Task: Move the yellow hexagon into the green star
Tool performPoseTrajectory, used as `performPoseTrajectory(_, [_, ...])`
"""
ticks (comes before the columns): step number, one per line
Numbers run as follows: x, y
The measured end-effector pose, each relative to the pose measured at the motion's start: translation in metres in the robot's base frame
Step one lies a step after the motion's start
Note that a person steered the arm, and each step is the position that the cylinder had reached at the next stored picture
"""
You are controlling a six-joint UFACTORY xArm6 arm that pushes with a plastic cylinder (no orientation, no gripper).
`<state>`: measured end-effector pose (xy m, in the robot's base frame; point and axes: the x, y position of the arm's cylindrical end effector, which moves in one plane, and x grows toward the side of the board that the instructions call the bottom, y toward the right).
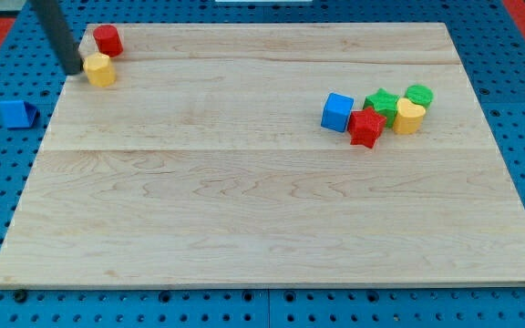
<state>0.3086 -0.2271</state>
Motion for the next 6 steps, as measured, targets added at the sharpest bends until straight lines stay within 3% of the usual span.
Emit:
performPoseTrajectory(1, [0.004, 0.111])
performPoseTrajectory(2, [-0.006, 0.172])
performPoseTrajectory(3, [-0.03, 0.17])
performPoseTrajectory(5, [-0.007, 0.289])
performPoseTrajectory(6, [-0.037, 0.299])
